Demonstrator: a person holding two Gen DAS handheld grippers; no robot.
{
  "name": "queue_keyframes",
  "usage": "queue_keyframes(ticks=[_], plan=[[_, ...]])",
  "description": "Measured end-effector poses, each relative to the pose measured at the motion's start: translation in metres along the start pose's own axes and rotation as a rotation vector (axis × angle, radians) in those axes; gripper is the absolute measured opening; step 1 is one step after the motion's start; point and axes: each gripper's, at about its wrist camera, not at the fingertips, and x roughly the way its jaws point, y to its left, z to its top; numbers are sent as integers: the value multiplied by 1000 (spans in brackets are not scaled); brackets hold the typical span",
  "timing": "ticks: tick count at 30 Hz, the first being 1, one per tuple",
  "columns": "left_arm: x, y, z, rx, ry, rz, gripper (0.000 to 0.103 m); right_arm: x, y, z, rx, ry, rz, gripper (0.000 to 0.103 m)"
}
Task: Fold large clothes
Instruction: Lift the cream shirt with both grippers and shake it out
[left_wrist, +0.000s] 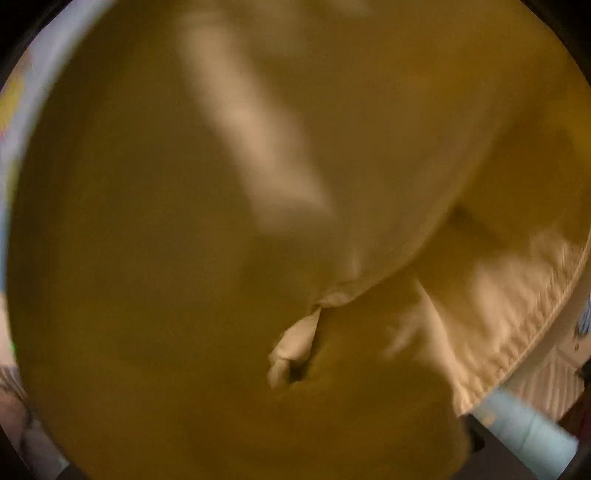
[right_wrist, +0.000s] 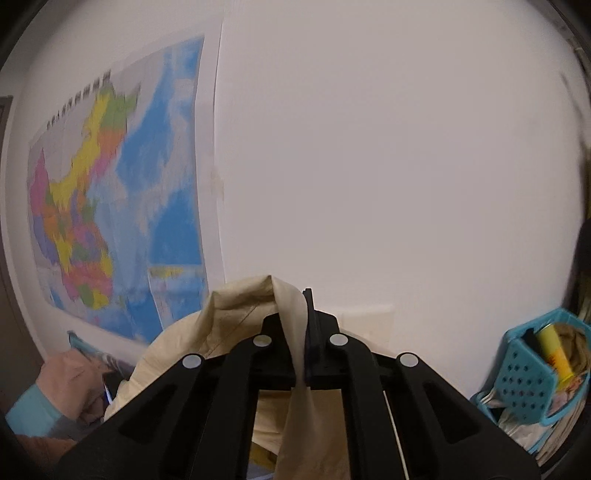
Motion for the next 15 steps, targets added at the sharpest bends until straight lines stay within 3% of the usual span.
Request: queue_keyframes(ticks=[2,6,10,15], plan=[[-18,2,29,-19,-53,-66,5,-33,-5,20,10,-52,-10,3],[-75,-8,86,38,-212,-83,5,-107,1,60,-16,-167,-33,3],[-157,-2,131,80,-371,-74,5,-193,15,91,-38,-277,-25,2],[-270,7,149,173,-495,14,5,-257,39,88,-45,-315,52,2]])
